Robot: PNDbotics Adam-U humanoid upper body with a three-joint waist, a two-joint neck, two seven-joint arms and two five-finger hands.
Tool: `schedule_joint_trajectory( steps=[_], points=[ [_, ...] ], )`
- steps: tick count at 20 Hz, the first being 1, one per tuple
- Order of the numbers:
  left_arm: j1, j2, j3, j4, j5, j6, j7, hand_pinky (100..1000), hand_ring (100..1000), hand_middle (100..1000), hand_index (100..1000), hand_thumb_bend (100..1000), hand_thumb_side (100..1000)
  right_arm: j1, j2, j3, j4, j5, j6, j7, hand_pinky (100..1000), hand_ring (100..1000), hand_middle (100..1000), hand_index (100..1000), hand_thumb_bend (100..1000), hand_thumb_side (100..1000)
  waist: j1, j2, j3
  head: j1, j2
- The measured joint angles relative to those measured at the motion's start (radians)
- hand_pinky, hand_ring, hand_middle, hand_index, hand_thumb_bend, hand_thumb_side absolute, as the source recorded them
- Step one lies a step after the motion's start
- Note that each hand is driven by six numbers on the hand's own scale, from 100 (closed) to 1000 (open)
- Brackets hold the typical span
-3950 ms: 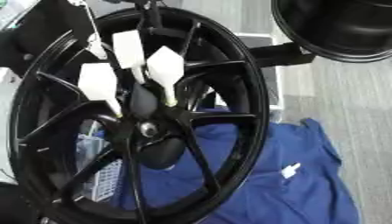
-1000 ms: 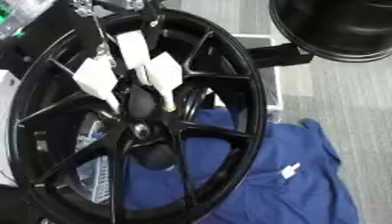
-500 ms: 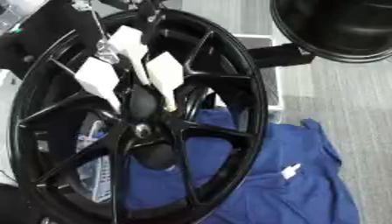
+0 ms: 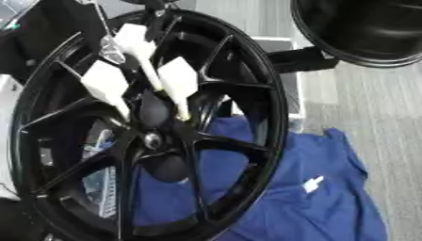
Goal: Pull the pin out of the wheel hub.
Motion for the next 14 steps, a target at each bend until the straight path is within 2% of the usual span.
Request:
schedule_joint_trajectory(
  steps=[5, 14],
  points=[
    [-0.008, 0.0, 0.014, 0.0, -0.002, 0.0, 0.0, 590, 430, 330, 475, 441, 100, 0.0, 0.001, 0.0, 0.0, 0.0, -0.002, -0.002, 674, 634, 564, 745, 100, 495, 0.0, 0.0, 0.0, 0.0, 0.0],
    [-0.06, 0.0, 0.076, 0.008, -0.015, -0.002, 0.002, 590, 407, 287, 448, 469, 100, 0.006, 0.001, 0.0, 0.0, -0.003, -0.004, -0.005, 674, 634, 564, 745, 100, 500, 0.009, 0.0, -0.002, 0.002, 0.0]
  ],
)
